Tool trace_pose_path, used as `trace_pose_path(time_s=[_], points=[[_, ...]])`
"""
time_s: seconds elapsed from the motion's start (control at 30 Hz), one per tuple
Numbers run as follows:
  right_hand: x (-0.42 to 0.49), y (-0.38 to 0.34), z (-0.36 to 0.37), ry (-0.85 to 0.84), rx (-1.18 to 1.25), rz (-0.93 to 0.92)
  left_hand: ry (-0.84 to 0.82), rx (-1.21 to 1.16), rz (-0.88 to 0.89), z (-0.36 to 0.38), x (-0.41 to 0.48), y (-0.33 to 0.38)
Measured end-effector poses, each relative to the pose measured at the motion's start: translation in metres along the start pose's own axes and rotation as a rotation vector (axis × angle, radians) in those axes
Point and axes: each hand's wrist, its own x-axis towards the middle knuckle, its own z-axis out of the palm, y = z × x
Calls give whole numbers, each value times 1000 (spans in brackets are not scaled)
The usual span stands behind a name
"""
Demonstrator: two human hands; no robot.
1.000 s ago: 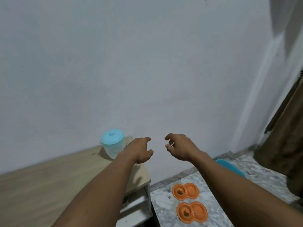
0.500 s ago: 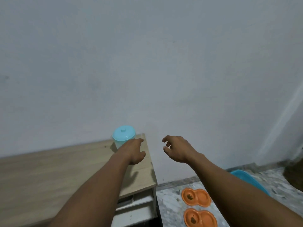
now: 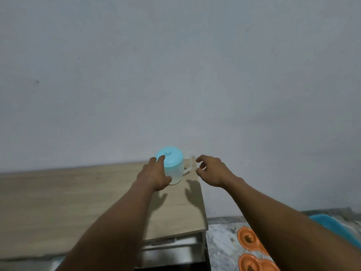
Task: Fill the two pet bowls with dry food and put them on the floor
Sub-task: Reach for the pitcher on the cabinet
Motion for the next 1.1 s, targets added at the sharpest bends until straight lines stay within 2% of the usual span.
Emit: trace_pose_path(time_s=[0.27,0.43,0.63,1.1], points=[[70,-10,45,-57,65,78,-23,-112,-30,17,65,-35],[99,-12,62,-92,151,101,-73,-218,72,27,98,-46],[114,-10,65,-87,273,131,-19,-306,137,34,125,-56],[149,-2,72,-58,231,88,-26,-272,142,27,159,-57]])
